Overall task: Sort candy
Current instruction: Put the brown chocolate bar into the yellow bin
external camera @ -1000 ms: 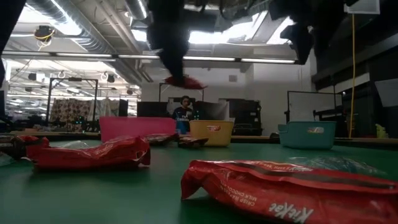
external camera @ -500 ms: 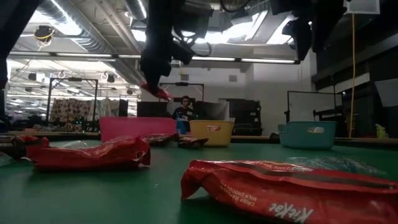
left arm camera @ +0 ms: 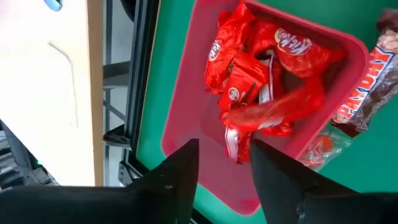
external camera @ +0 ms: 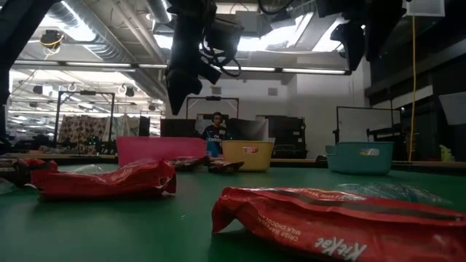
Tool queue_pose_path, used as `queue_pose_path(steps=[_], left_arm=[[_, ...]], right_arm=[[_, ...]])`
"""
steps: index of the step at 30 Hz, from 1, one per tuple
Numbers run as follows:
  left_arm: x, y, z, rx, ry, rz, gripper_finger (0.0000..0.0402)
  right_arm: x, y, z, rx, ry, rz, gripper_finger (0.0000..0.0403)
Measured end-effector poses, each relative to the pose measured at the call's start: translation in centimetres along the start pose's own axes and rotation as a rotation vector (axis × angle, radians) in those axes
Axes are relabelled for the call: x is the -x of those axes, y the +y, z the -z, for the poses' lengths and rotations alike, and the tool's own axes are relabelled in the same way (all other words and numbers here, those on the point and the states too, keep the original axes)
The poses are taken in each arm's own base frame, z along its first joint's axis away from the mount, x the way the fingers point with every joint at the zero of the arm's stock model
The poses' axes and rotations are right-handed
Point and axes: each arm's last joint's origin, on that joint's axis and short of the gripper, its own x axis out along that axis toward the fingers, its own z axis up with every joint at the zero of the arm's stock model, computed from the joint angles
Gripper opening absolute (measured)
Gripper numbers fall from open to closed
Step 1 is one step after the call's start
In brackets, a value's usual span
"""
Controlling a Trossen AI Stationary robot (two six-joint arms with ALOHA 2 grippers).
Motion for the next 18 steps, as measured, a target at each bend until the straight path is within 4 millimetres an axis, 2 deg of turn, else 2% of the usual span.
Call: queue_pose_path(steps=[3,8,12,18], left_arm=[[0.0,-0.2,-0.2,0.009,-0.012,0.043,0.0151],[0.4,-1.2,-1.0,0.013,-0.093,0.208,0.0153],[1.4,-2.6,-1.9,-0.058,-0.209,0.308,0.0154],[3.1,-5.1,-2.3,-0.201,-0.354,0.333,0.0152]], right_arm=[[0.0,0.0,0.0,0.000,0.000,0.000,0.0266],[0.0,0.0,0.0,0.000,0.000,0.000,0.0266],[0.0,0.0,0.0,0.000,0.000,0.000,0.0266],[0.0,0.0,0.0,0.000,0.000,0.000,0.0266]])
